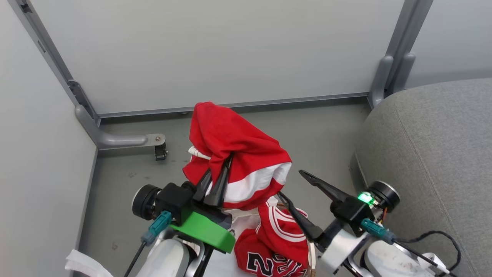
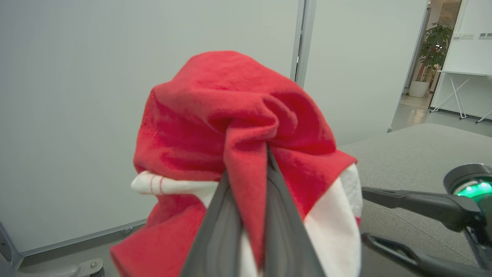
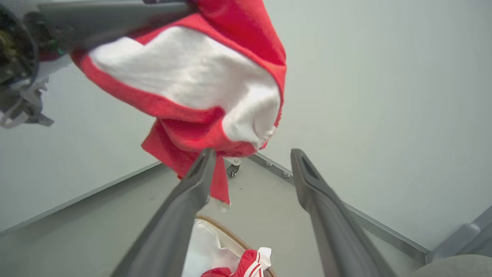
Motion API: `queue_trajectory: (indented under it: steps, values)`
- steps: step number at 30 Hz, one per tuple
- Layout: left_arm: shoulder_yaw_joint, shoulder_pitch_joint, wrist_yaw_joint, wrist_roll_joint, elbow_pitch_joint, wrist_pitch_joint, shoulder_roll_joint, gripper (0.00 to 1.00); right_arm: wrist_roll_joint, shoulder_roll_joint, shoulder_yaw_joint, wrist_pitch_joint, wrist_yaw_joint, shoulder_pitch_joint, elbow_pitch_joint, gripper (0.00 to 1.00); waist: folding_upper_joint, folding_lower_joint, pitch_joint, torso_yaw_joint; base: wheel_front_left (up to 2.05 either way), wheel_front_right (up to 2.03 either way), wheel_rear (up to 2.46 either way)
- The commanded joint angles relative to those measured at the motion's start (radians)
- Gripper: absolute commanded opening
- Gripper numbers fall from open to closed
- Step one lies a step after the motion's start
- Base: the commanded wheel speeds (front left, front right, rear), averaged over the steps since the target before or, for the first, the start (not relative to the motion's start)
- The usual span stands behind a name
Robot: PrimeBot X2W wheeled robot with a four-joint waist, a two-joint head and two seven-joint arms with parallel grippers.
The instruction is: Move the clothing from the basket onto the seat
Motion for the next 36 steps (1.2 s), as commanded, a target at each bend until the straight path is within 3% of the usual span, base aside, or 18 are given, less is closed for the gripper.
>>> queue_trajectory:
  steps: [1, 8, 17, 25, 26, 28, 36]
  values:
    - [0.000, 0.008, -0.002, -0.002, 0.004, -0.001, -0.003, 0.00, 0.013, -0.012, 0.031, -0.005, -0.001, -0.033, -0.004, 1.00, -0.0001, 0.0001, 0.000, 0.003, 0.00, 0.00, 0.00]
    - [-0.031, 0.004, -0.002, -0.010, 0.017, -0.001, -0.010, 0.00, 0.038, -0.011, 0.124, -0.005, -0.001, -0.145, 0.025, 1.00, -0.0001, 0.0001, 0.001, 0.021, 0.00, 0.00, 0.00]
    - [-0.088, -0.006, -0.002, -0.049, 0.023, -0.001, -0.015, 0.00, 0.008, 0.029, 0.163, -0.005, -0.001, -0.219, 0.108, 1.00, -0.0001, 0.0001, 0.004, 0.053, 0.00, 0.00, 0.00]
    - [-0.144, -0.011, -0.002, -0.091, 0.033, -0.001, -0.017, 0.00, 0.033, 0.026, 0.279, -0.005, -0.001, -0.281, 0.152, 1.00, -0.0001, 0.0001, 0.004, 0.078, 0.00, 0.00, 0.00]
    - [-0.148, -0.011, -0.002, -0.097, 0.034, -0.001, -0.017, 0.00, 0.043, 0.025, 0.295, -0.005, -0.001, -0.287, 0.153, 0.50, -0.0001, 0.0001, 0.003, 0.081, 0.00, 0.00, 0.00]
    - [-0.154, -0.010, -0.002, -0.103, 0.036, -0.001, -0.017, 0.00, 0.071, 0.026, 0.298, -0.005, -0.001, -0.291, 0.154, 0.00, -0.0001, 0.0001, 0.003, 0.086, 0.00, 0.00, 0.00]
    - [-0.135, 0.017, -0.002, -0.113, 0.049, -0.001, -0.014, 0.00, 0.133, 0.022, 0.256, -0.005, -0.001, -0.248, 0.131, 0.00, -0.0001, 0.0001, 0.003, 0.075, 0.00, 0.00, 0.00]
